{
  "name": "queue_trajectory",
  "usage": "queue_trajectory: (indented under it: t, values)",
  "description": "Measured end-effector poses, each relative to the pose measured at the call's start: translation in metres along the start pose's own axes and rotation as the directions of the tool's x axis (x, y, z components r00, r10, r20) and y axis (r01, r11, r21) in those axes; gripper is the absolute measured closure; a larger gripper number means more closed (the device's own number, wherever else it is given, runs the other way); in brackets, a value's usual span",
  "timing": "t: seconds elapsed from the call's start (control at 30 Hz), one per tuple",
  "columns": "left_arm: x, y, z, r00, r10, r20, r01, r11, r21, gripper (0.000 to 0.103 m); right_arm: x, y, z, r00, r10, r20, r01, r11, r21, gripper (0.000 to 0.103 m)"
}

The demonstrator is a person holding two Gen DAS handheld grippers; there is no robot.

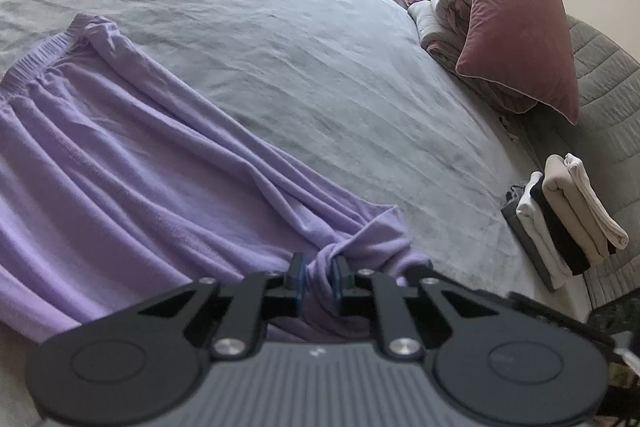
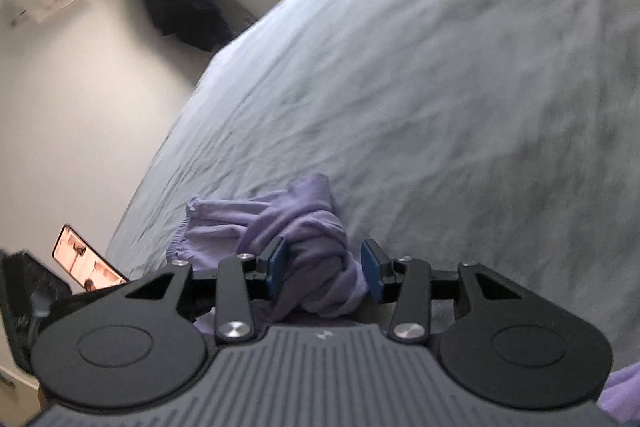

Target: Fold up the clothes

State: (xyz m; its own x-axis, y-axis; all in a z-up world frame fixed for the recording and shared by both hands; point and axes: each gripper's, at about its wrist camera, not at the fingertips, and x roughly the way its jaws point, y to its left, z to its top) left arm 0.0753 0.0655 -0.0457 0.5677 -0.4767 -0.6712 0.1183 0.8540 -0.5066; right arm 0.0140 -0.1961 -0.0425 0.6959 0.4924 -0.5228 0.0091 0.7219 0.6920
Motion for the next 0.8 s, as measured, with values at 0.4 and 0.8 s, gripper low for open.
queue_trajectory:
  t: [0.4, 0.8]
  values:
    - [-0.008, 0.004, 0.006, 0.998, -0.022, 0.054, 0.023, 1.000, -0.019, 0.048, -0.020, 0.015, 0.018, 0.988, -0.015, 0.151, 0.030, 0.995, -0.094, 0.085]
    - [-0.006, 0.009, 0.007, 0.998, 0.004, 0.055, -0.001, 0.999, -0.053, 0.048, -0.008, -0.009, 0.036, 0.991, -0.069, 0.114, 0.069, 0.998, 0.007, 0.084]
